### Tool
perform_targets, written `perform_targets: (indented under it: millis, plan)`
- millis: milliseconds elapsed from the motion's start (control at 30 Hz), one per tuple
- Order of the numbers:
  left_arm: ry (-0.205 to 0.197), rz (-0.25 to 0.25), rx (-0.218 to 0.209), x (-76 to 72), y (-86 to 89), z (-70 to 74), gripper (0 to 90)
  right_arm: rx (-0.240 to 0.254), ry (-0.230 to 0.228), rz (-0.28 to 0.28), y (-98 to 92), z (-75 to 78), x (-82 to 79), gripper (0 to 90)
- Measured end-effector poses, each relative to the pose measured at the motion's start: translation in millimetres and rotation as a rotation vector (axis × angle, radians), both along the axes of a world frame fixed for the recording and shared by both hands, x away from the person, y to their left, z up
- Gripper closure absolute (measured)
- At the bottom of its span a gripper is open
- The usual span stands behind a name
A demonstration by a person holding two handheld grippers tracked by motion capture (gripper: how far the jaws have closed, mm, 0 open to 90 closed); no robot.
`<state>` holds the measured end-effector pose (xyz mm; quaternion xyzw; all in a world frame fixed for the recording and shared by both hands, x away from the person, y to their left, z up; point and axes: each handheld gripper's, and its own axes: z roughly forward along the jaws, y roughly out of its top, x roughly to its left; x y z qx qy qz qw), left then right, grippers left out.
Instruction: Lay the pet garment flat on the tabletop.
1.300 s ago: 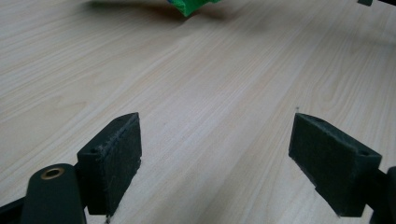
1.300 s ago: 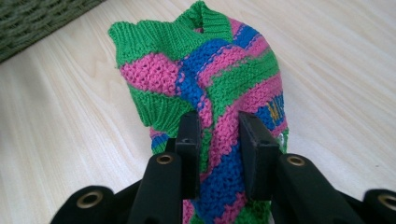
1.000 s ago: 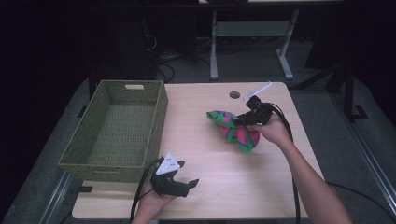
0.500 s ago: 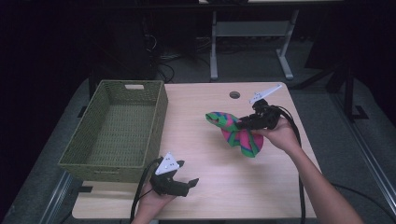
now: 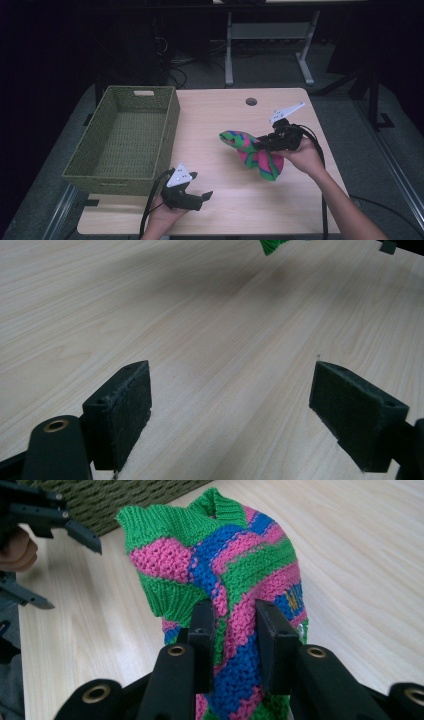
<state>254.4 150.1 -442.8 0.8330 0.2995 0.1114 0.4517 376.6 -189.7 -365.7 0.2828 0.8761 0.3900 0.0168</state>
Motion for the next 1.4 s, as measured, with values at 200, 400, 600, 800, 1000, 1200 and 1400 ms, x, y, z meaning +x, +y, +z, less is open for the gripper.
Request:
perform_targets:
  millis: [200,400,600,800,1000,1200,1400]
  plan:
    - [-0.002,0.004,-0.006,-0.6,1.2,1.0,16.7,-0.009,-0.006,0.026,7.6,-3.9,-10.9,71.0]
    - [-0.002,0.002,-0.005,-0.9,0.6,0.9,16.7,-0.010,0.012,0.044,13.1,-11.8,-20.3,70.9]
    - [0.000,0.002,-0.005,-0.8,0.1,0.7,16.7,-0.013,0.051,0.051,18.4,-25.5,-23.2,70.9]
    - [0.002,0.002,-0.006,-0.8,0.4,0.7,16.7,-0.033,0.105,0.060,27.8,-42.5,-24.5,70.8]
    - [0.001,0.000,-0.005,-1.2,-0.6,0.5,16.7,-0.053,0.140,0.060,36.5,-58.7,-25.1,68.2]
    - [0.003,-0.001,-0.005,-1.2,-1.2,0.6,16.7,-0.064,0.168,0.063,43.3,-70.6,-24.6,63.7]
    - [0.000,0.000,-0.012,-1.1,-0.5,0.1,16.7,-0.086,0.210,0.088,51.9,-84.1,-26.0,50.0]
